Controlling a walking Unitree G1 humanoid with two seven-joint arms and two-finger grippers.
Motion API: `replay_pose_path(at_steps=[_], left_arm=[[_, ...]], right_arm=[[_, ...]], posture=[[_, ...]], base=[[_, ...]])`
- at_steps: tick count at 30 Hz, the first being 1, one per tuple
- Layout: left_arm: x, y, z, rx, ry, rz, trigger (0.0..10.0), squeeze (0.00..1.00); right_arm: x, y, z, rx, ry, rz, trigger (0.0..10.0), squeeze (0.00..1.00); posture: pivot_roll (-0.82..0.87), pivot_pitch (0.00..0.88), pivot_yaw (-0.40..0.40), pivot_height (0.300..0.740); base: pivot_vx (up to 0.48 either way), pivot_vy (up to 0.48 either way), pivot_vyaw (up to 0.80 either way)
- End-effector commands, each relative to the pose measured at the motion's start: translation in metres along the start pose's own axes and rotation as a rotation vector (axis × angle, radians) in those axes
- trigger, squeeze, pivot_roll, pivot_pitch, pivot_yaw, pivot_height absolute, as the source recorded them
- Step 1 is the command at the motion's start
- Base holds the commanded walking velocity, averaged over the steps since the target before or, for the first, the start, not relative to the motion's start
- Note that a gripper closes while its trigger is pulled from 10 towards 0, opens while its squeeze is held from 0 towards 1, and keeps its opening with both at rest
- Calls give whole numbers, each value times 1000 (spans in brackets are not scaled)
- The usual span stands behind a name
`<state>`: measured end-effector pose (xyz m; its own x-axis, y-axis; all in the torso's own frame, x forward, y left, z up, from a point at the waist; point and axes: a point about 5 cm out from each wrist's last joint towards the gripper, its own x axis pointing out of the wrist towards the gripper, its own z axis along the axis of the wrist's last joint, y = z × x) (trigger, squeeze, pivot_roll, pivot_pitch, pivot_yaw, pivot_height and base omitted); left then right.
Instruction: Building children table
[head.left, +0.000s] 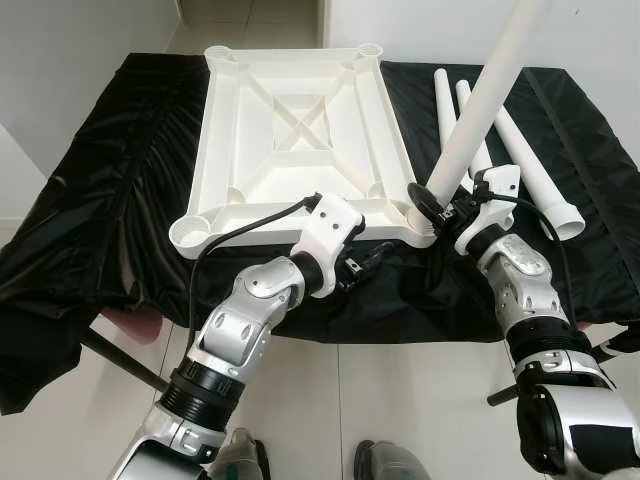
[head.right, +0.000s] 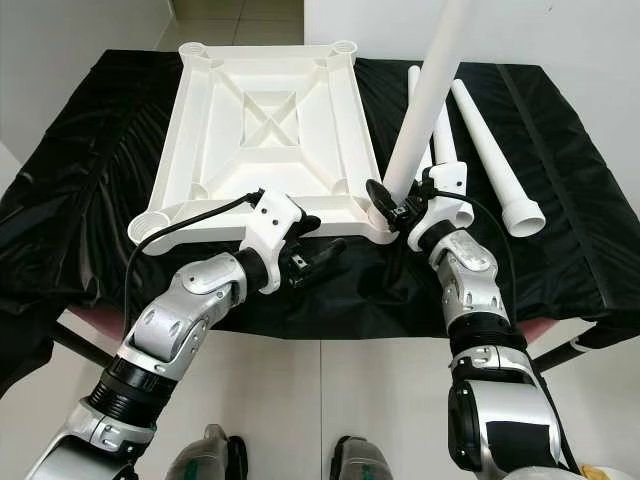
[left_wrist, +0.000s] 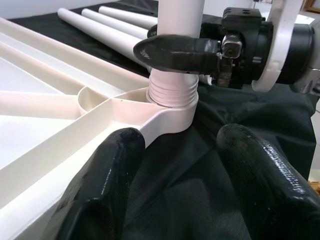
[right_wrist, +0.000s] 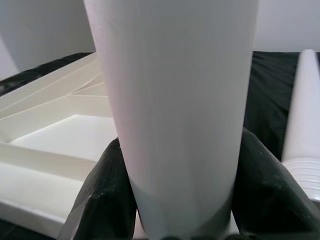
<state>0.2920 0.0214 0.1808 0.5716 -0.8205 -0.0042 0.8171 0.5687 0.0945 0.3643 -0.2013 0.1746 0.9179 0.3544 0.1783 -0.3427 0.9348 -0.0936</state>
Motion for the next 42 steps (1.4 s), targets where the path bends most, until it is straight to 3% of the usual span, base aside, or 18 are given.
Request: replay_pose_path(at_steps=[1, 10, 16, 19, 22, 23, 27, 42], left_arm=[[1, -3, -8, -18, 23, 2, 10000, 0], [5, -7, -9, -36, 29, -13, 10000, 0], [7, 6, -9, -34, 22, 39, 10000, 0], [7, 11, -10, -12, 28, 56, 10000, 0], [6, 13, -9, -12, 29, 62, 10000, 0], [7, 15, -7, 14, 13, 66, 10000, 0], [8, 16, -5, 38, 8, 50, 10000, 0], [19, 20, -11, 82, 43, 36, 10000, 0]], right_arm=[[-6, -3, -11, 37, 47, -123, 10000, 0], [-5, 7, -10, 52, 25, -270, 10000, 0], [-4, 7, -6, 39, 18, -474, 10000, 0], [-2, 16, 0, 29, 5, -574, 10000, 0], [-1, 21, -1, 27, 6, -573, 10000, 0], [1, 33, -2, 15, 5, -558, 10000, 0], [4, 47, -3, 31, -6, -519, 10000, 0], [0, 46, -5, 24, 20, -552, 10000, 0]], posture=[[-43, 90, 39, 740], [-52, 83, 16, 740], [-68, 74, 18, 740], [-62, 68, 42, 740], [-57, 67, 47, 740], [-44, 57, 60, 740], [-38, 50, 68, 740], [-64, 20, 59, 740]], base=[[0, 0, 0], [0, 0, 0], [0, 0, 0], [0, 0, 0], [0, 0, 0], [0, 0, 0], [0, 0, 0], [0, 0, 0]])
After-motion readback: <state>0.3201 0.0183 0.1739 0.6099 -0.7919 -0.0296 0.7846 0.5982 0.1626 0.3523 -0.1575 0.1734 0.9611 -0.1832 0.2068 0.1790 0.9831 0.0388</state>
